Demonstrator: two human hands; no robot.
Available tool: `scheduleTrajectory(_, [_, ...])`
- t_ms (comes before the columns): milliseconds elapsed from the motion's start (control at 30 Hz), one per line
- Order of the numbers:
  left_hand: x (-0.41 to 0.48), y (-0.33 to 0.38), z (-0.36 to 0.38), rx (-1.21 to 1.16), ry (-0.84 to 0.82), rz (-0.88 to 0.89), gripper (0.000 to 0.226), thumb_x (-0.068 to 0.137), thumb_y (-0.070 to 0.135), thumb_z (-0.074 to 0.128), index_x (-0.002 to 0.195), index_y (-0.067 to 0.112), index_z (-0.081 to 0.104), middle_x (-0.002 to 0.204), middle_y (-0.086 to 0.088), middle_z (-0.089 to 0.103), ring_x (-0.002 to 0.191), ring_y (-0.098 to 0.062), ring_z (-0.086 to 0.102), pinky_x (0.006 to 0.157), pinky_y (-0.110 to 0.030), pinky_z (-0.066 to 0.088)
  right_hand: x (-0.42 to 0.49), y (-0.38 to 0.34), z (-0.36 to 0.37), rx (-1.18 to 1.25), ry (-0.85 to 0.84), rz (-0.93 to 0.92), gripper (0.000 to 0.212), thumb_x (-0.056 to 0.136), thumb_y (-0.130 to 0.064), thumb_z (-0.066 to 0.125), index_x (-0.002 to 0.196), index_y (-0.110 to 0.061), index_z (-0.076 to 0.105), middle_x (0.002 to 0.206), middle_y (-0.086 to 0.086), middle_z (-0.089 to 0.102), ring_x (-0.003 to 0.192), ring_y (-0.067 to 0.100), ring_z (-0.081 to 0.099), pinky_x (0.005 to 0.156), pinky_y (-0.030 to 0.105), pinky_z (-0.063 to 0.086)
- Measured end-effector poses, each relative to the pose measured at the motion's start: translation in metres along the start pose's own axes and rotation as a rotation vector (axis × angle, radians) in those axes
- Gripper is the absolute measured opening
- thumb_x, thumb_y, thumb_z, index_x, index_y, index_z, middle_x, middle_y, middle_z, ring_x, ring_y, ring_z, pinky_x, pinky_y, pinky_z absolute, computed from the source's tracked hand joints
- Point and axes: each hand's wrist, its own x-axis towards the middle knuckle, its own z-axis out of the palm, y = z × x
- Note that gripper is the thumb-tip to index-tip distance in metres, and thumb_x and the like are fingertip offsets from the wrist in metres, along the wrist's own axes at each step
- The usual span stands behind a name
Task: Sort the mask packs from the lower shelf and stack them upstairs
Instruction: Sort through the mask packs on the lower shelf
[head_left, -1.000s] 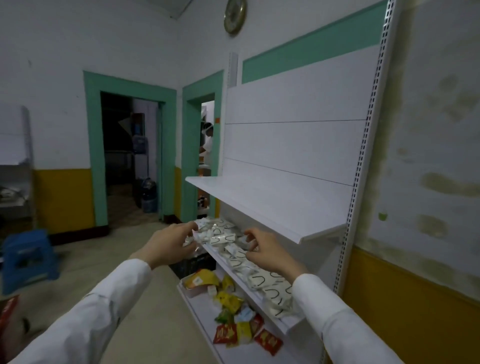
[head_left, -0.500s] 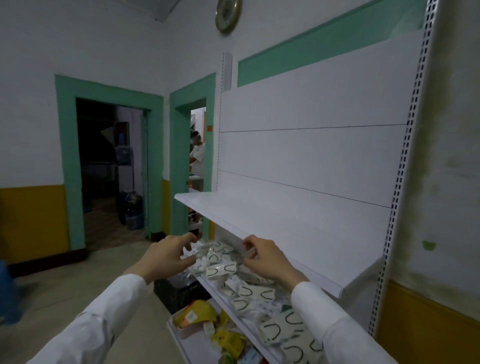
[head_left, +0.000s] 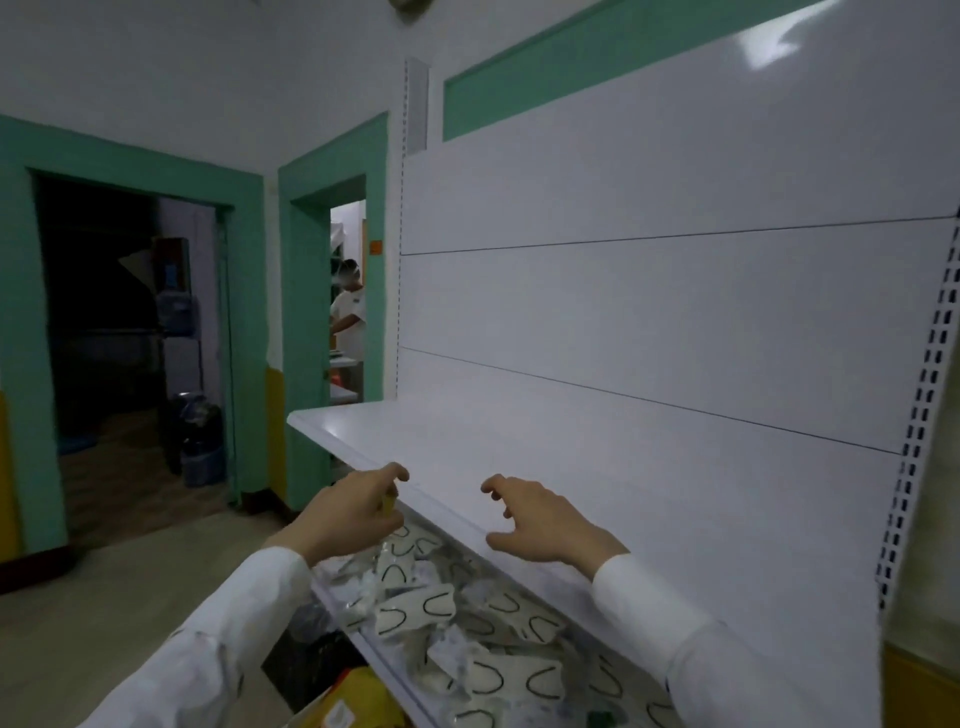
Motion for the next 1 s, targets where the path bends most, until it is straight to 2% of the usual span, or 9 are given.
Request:
scheduleTrajectory(100, [0.046, -0.016, 0.004, -0.052, 0.028, 0.011, 0.04, 0.09, 0.034, 0.056, 0.127, 0.03, 0.042, 0.112, 0.009, 0.058, 0.089, -0.006, 0.061, 0.082, -0.034, 0.054, 0.039, 0.018, 0.002, -0.021, -0.009, 0.067, 0.063, 0.089, -0.033, 0.057, 0.143, -0.021, 0.029, 0.141, 0.003, 0.044, 0.119, 0.022, 0.051, 0.095, 0.037, 0.044])
scheduleTrajectory(300, [0.132, -0.05, 0.025, -0.074, 0.001, 0.069, 0.038, 0.09, 0.038, 0.056, 0.126, 0.032, 0.043, 0.115, 0.009, 0.057, 0.093, -0.007, 0.058, 0.085, -0.032, 0.052, 0.1, 0.049, 0.007, -0.048, -0.004, 0.165, 0.062, 0.089, -0.035, 0.058, 0.143, -0.022, 0.028, 0.139, 0.004, 0.045, 0.116, 0.022, 0.053, 0.094, 0.037, 0.046])
scheduleTrajectory(633, [0.269, -0.108, 0.051, -0.083, -0.058, 0.343, 0.034, 0.09, 0.039, 0.055, 0.124, 0.035, 0.05, 0.116, 0.015, 0.058, 0.095, -0.003, 0.057, 0.081, -0.027, 0.05, 0.174, 0.068, 0.023, -0.05, 0.11, 0.438, 0.058, 0.093, -0.04, 0.053, 0.142, -0.021, 0.029, 0.138, 0.004, 0.046, 0.118, 0.023, 0.052, 0.097, 0.038, 0.044])
scheduleTrajectory(867, [0.305, -0.14, 0.059, -0.195, -0.127, 0.482, 0.031, 0.09, 0.038, 0.056, 0.12, 0.032, 0.051, 0.113, 0.013, 0.059, 0.089, -0.004, 0.06, 0.078, -0.027, 0.05, 0.196, 0.039, 0.038, -0.092, 0.183, 0.626, 0.066, 0.09, -0.057, 0.05, 0.142, -0.022, 0.029, 0.134, 0.004, 0.05, 0.114, 0.022, 0.054, 0.094, 0.038, 0.045])
scheduleTrajectory(1000, [0.301, -0.149, 0.061, -0.273, -0.159, 0.515, 0.028, 0.09, 0.036, 0.057, 0.118, 0.031, 0.053, 0.111, 0.012, 0.06, 0.089, -0.005, 0.06, 0.082, -0.03, 0.05, 0.193, 0.014, 0.046, -0.127, 0.18, 0.679, 0.066, 0.091, -0.057, 0.048, 0.142, -0.021, 0.029, 0.134, 0.003, 0.05, 0.114, 0.023, 0.055, 0.094, 0.038, 0.044])
